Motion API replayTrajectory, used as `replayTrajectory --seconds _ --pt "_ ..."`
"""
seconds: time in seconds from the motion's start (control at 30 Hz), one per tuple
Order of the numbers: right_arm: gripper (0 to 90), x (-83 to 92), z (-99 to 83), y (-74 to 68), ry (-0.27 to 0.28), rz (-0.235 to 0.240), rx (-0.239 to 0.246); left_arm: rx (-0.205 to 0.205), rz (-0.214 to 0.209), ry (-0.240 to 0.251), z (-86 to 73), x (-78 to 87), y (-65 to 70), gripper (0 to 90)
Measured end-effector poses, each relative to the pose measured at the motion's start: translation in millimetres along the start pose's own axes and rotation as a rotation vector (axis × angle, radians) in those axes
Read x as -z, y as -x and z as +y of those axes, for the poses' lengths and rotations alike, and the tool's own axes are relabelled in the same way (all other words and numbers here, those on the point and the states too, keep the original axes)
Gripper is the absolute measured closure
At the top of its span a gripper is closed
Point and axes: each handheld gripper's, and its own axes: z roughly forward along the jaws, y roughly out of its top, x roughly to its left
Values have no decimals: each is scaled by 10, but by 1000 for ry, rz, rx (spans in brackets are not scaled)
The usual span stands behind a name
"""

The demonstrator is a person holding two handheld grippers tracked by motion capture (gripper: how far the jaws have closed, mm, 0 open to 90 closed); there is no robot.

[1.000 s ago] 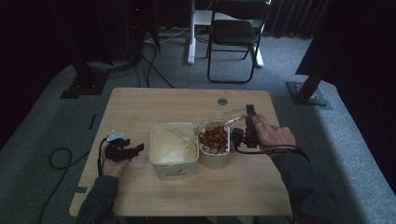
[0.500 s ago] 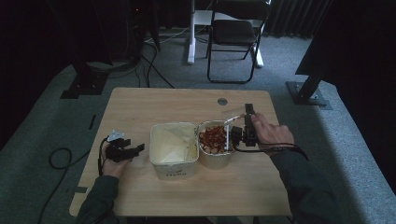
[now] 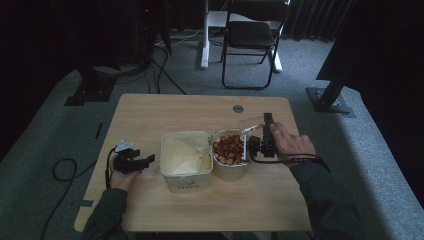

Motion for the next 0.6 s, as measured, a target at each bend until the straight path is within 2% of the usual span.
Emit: replayTrajectory --seconds 0.03,0.07,0.1,0.13,0.17,0.2,0.23,0.27,0.3,0.33,0.37,0.4,0.5,0.6 --pt "432 -6 -2 -26 -6 -16 23 -1 1 0 0 1 0 229" --pt "432 -12 -8 -15 -14 -19 -3 1 1 1 -1 1 0 229" --pt "432 -6 -6 -10 4 9 -14 1 1 -1 -1 0 0 229" --pt "432 -5 -5 -37 -2 -5 12 0 2 0 -3 0 2 229" --pt "432 -25 -13 -17 -18 -23 1 2 1 0 -4 0 3 229" --pt "433 -27 -14 6 -4 1 -32 3 2 0 -4 -2 4 229" --pt "432 -17 0 -25 2 9 5 1 2 0 -4 -1 5 229" --pt "432 -24 0 -45 -12 -11 23 0 3 1 -5 -1 7 229" --pt "432 -31 -6 -9 -12 1 -23 0 2 1 -5 -3 6 229" --pt "432 -23 -2 -7 2 17 -31 -1 4 0 -6 -6 6 229" --pt "432 -22 10 -42 -4 11 2 -1 4 0 -9 -8 6 229" --pt "432 -23 17 -49 -6 12 0 -1 3 0 -11 -8 6 229" --pt "432 -13 21 -13 7 19 -55 -3 3 0 -11 -9 8 229" --pt "431 12 46 38 60 64 -129 -2 5 -4 -15 -17 12 229"
